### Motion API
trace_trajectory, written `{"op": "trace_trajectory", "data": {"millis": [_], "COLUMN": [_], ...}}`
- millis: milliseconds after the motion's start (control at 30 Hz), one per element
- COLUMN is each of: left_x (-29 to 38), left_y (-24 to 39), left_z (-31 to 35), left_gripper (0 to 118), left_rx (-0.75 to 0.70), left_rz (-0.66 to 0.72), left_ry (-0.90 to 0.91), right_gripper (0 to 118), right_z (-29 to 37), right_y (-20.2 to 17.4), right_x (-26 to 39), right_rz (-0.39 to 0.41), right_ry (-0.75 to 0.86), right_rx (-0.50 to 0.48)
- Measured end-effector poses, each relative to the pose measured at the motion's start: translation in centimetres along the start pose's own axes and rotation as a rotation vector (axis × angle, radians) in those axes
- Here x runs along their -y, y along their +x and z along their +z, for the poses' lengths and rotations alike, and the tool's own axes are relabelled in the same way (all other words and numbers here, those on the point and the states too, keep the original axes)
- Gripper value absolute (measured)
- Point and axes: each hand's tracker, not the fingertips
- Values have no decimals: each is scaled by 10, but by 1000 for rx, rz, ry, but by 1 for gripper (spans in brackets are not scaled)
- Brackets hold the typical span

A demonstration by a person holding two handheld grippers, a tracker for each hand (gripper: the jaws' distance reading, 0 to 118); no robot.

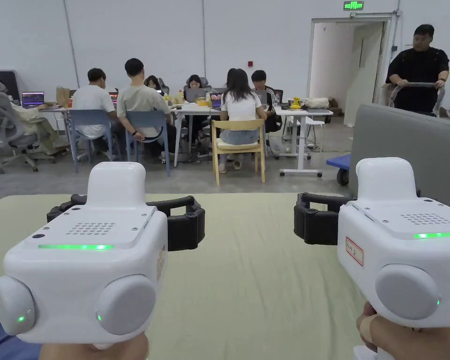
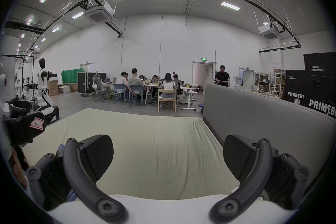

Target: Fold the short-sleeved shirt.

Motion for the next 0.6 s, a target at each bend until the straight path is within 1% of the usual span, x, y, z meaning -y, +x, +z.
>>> {"op": "trace_trajectory", "data": {"millis": [600], "left_x": [-3], "left_y": [1], "left_z": [0], "left_gripper": [118], "left_rx": [9], "left_rz": [5], "left_ry": [0], "right_gripper": [118], "right_z": [0], "right_y": [1], "right_x": [-2], "right_rz": [4], "right_ry": [5], "right_rx": [4]}}
